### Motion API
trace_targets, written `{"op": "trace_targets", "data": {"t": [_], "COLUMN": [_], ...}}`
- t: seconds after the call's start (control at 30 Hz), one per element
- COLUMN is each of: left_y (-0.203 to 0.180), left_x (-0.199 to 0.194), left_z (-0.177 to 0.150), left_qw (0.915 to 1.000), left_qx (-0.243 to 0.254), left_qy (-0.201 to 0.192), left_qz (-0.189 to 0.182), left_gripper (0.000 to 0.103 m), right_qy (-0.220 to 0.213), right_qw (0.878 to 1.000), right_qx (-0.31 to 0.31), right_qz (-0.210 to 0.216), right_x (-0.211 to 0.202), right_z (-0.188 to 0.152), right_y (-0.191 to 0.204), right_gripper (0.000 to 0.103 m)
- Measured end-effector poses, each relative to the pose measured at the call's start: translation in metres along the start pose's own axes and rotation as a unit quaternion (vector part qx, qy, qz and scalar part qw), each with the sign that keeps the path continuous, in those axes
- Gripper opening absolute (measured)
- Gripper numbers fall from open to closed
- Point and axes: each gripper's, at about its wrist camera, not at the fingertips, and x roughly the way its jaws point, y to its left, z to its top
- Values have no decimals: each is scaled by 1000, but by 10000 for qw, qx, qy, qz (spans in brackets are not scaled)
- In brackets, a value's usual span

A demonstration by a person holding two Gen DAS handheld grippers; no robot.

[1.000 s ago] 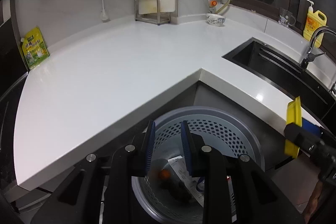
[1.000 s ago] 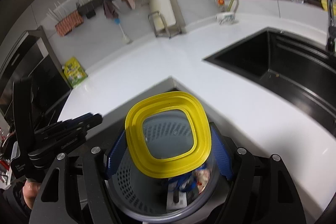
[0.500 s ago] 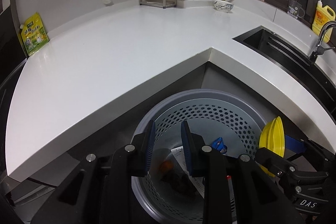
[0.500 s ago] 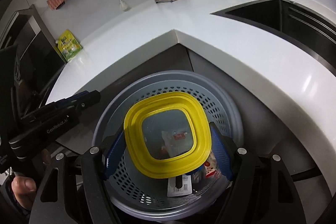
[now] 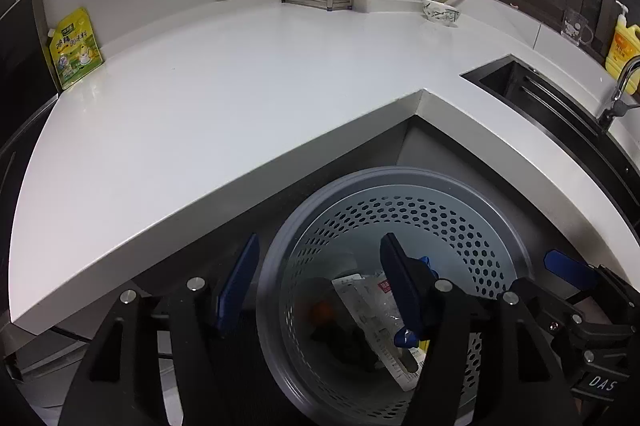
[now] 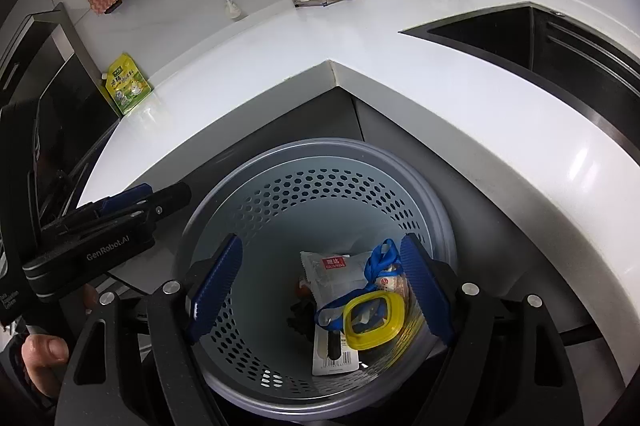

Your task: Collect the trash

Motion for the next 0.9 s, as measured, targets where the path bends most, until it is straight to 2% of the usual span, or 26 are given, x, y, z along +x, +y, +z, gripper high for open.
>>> {"op": "trace_targets", "data": {"t": [0.2, 0.37, 0.43, 0.63, 0.9], "left_y": [3, 2, 3, 3, 6], "left_x": [-4, -8, -10, -14, -17], "left_z": [2, 4, 5, 6, 7], "left_qw": [10000, 9999, 9997, 9995, 9988], "left_qx": [-48, -31, -32, -33, -86], "left_qy": [-73, -136, -176, -208, -227], "left_qz": [36, 102, 140, 233, 422], "left_gripper": [68, 79, 87, 96, 96], "right_qy": [-45, -74, -78, -84, -119], "right_qw": [10000, 10000, 9999, 9999, 9997], "right_qx": [-3, 24, 31, 40, 4], "right_qz": [1, -41, -63, -108, -210], "right_x": [-2, -4, -5, -8, -14], "right_z": [2, 4, 4, 4, 3], "right_y": [1, 0, 0, 0, 1], "right_gripper": [78, 78, 78, 78, 78]}}
